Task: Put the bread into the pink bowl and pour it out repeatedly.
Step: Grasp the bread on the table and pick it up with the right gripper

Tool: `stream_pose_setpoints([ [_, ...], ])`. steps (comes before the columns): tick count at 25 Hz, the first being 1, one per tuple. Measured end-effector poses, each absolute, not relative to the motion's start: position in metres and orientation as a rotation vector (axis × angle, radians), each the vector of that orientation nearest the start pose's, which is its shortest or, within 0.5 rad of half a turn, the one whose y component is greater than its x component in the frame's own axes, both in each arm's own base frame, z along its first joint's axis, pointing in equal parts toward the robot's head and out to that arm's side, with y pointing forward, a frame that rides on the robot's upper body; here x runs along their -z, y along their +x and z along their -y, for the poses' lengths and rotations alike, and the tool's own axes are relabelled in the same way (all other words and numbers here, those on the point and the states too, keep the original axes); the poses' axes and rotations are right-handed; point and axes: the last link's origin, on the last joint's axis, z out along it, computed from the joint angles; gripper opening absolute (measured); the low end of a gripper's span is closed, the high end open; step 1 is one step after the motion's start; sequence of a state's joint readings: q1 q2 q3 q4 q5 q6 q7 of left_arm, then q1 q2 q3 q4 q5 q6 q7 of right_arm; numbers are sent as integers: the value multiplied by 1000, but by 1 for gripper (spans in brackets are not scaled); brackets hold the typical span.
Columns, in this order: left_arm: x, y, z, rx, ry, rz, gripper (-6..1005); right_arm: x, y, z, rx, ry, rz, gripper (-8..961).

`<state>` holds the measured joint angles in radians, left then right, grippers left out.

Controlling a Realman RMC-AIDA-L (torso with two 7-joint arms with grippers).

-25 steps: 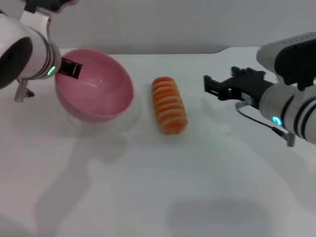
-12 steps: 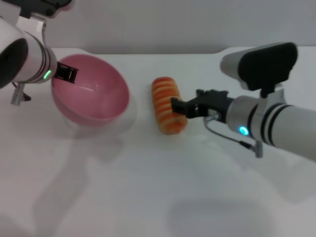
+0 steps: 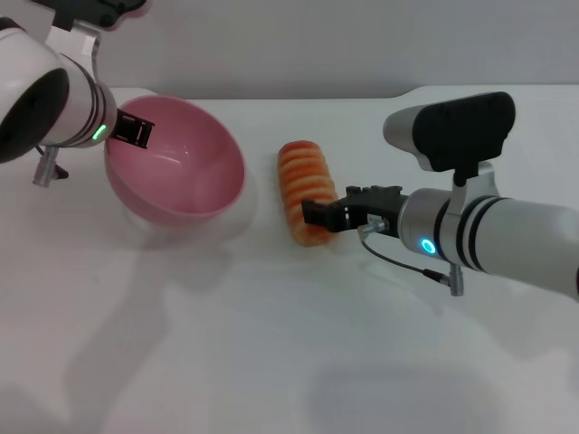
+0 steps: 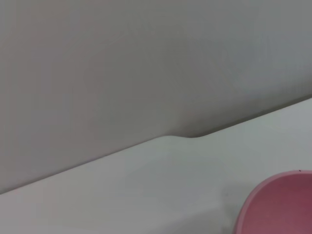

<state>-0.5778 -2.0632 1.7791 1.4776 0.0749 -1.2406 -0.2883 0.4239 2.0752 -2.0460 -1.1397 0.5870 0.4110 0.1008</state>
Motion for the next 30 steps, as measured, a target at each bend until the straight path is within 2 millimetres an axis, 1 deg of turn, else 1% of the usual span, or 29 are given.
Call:
stream_pose_setpoints([
  [11, -6, -164, -394, -344, -1836, 896, 47, 125, 188, -361, -175, -2231, -1129, 735],
  [23, -4, -162, -395, -337, -1850, 886, 47, 128, 191, -365, -169, -2220, -1169, 731],
  [28, -4, -162, -395, -340, -1856, 884, 47, 128, 191, -364, -150, -2247, -1116, 548],
  [30, -4, -161, -395, -340, -1857, 881, 47, 127, 190, -363, -154, -2256, -1101, 493],
])
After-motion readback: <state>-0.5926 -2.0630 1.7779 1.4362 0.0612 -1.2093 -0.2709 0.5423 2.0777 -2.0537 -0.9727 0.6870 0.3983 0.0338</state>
